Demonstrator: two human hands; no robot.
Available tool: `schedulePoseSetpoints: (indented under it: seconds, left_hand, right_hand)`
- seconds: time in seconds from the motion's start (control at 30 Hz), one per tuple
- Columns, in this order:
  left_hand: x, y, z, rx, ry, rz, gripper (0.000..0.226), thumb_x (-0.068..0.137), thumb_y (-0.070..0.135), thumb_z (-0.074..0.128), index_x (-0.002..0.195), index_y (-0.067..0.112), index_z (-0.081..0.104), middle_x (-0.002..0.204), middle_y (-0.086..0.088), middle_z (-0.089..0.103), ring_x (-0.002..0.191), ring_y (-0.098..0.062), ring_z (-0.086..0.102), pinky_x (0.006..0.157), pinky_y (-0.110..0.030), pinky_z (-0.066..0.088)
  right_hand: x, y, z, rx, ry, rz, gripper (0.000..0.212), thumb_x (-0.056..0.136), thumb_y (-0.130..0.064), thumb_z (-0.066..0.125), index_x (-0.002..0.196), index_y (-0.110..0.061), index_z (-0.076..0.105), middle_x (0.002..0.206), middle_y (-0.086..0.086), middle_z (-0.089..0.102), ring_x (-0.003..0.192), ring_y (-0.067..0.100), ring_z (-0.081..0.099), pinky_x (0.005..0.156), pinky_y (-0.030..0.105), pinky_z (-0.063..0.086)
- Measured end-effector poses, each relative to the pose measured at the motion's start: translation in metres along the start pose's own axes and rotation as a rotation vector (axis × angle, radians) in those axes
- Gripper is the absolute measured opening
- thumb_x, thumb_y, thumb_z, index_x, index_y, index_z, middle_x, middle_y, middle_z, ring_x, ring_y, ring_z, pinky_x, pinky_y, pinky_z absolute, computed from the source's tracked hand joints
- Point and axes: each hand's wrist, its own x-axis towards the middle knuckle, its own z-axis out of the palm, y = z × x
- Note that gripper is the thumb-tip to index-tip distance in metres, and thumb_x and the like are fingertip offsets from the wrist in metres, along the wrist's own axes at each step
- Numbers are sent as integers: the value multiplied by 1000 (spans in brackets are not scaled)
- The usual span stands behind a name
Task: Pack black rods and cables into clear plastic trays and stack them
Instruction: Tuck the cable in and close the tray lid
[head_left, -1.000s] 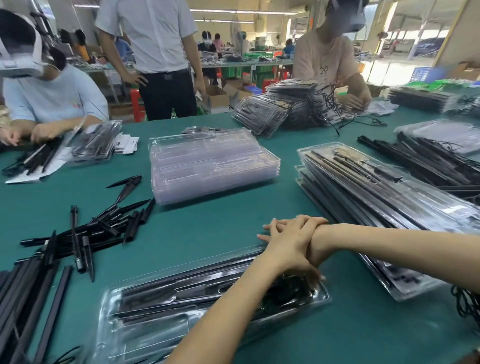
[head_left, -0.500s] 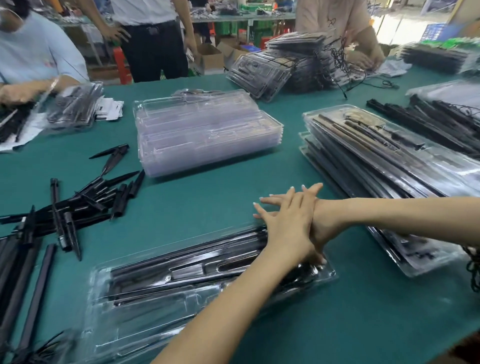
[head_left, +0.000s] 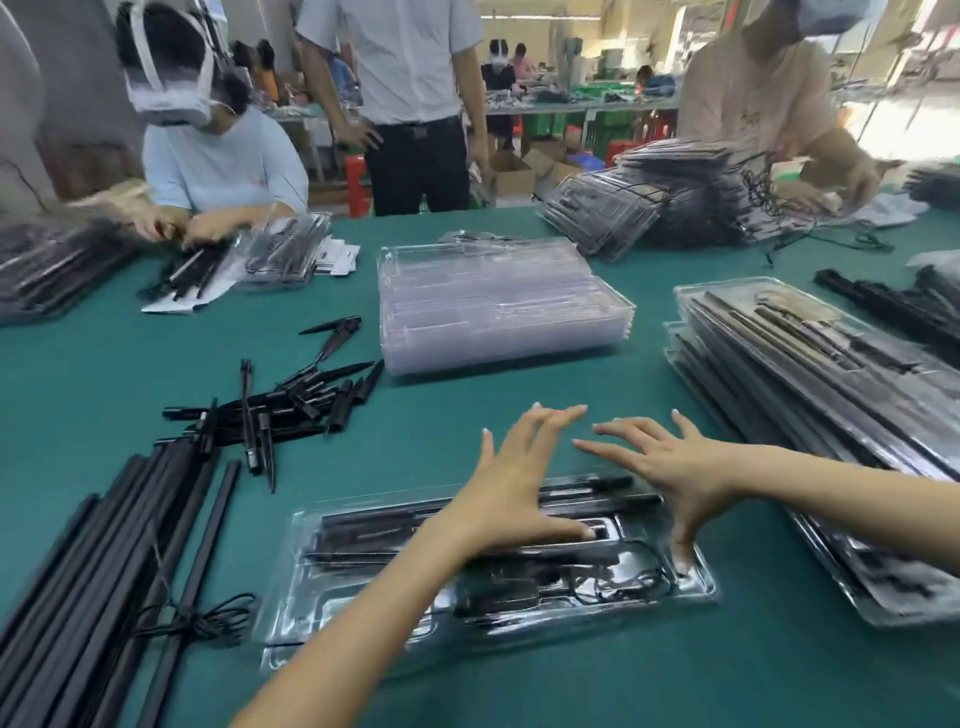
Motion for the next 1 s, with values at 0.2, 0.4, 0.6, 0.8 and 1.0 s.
schedulePoseSetpoints:
  seconds: [0.2,0.4,0.6,0.8,1.0]
  left_hand:
    - [-70,-34,-35,80,-51,-110,95,72,65,68,135,63,-4,156,21,13,144,4,-6,117,-46,-7]
    - [-85,-43,-25,141,-182,-238,95,76,69,59,149,43,4,157,24,1,142,5,-13,110,-61,-19]
    - [-97,-54,-10,314,-92,-247,97,72,83,41,150,43,0,153,31,-11,139,9,-19,107,-57,-26]
    - [-99,-54,-5,330,-14,-226,104,67,87,37,150,41,-4,149,37,-11,139,11,-16,112,-53,-21]
    - [-98,-57,-3,305,14,-217,105,66,86,44,150,43,-3,143,40,-13,139,12,-14,112,-51,-21]
  right_hand:
    - [-6,-1,-8,83,-108,67,141,48,-61,84,138,-53,-25,156,-11,-12,144,17,-16,107,71,2]
    - [-1,-32,-34,607,147,11,109,66,-61,74,148,-44,5,158,-3,6,145,17,3,119,44,9]
    - [30,-115,-12,566,113,188,116,63,-72,70,147,-47,-6,159,8,-15,145,24,-20,107,70,-5]
    - [39,-126,-6,540,73,279,124,54,-78,70,148,-44,-3,158,7,-18,143,24,-26,102,70,-16]
    - [42,-125,-5,550,42,301,128,50,-77,73,147,-46,-4,157,6,-22,141,24,-30,104,69,-18]
